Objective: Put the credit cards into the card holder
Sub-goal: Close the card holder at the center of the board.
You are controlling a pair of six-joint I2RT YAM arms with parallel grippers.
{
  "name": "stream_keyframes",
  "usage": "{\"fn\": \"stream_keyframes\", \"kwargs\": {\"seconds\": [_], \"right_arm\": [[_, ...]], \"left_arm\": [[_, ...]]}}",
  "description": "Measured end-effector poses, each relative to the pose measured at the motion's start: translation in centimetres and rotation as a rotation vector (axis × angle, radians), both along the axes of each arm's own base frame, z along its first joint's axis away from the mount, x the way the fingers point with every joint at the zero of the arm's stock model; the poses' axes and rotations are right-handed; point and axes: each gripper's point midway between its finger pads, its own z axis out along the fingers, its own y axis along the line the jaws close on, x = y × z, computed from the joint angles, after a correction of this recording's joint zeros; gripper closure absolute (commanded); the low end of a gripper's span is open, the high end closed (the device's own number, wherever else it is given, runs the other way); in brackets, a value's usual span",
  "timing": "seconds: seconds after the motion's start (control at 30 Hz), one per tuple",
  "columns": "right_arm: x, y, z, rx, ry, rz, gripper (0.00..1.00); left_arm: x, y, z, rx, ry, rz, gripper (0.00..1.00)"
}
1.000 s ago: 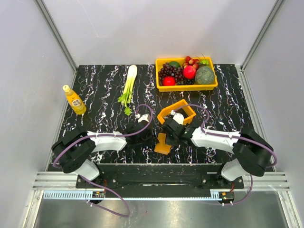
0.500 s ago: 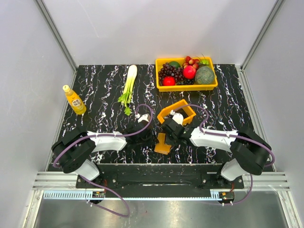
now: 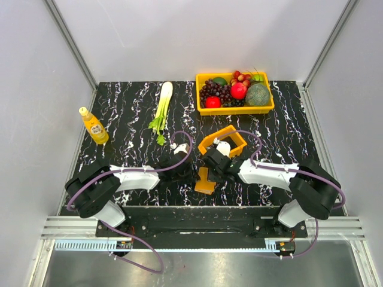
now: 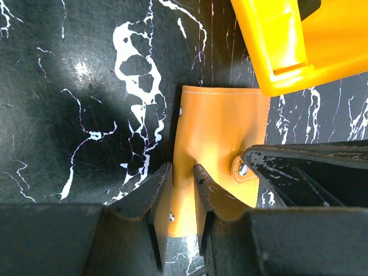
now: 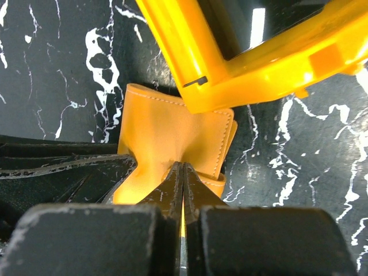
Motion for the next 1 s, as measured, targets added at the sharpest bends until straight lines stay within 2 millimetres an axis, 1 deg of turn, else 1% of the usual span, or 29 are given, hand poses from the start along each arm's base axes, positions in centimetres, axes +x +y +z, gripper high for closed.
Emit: {"fn": "stream_keyframes", "kwargs": {"seconds": [0.13, 0.23, 0.37, 0.43, 0.6, 0.83, 1.0], "right_arm": [[0.4, -0.5, 0.5, -0.029, -0.022, 0.004, 1.00], [0.7, -0.6, 1.7, -0.024, -0.051, 0.005, 1.00], [1.0, -0.3, 3.7, 0.013, -0.088, 0.006, 1.00], [0.9, -0.3, 4.1, 0.023, -0.093, 0.007, 1.00], [0.3, -0.4, 3.9, 0.024, -0.064, 0.010, 1.00], [-1.2, -1.1, 2.4, 0.014, 0.000, 0.013, 1.00], [-1.6, -0.7, 2.2, 0.028, 0.015, 0.019, 1.00]], "left_arm": [[0.0, 0.0, 0.0, 0.000, 0.000, 0.000, 0.75], [0.0, 0.0, 0.0, 0.001, 0.000, 0.001, 0.75], [0.0, 0.0, 0.0, 0.001, 0.000, 0.001, 0.75], [0.0, 0.0, 0.0, 0.001, 0.000, 0.001, 0.75], [0.0, 0.0, 0.0, 0.001, 0.000, 0.001, 0.75], [0.0, 0.0, 0.0, 0.000, 0.000, 0.001, 0.75], [0.0, 0.0, 0.0, 0.001, 0.000, 0.001, 0.75]]}}
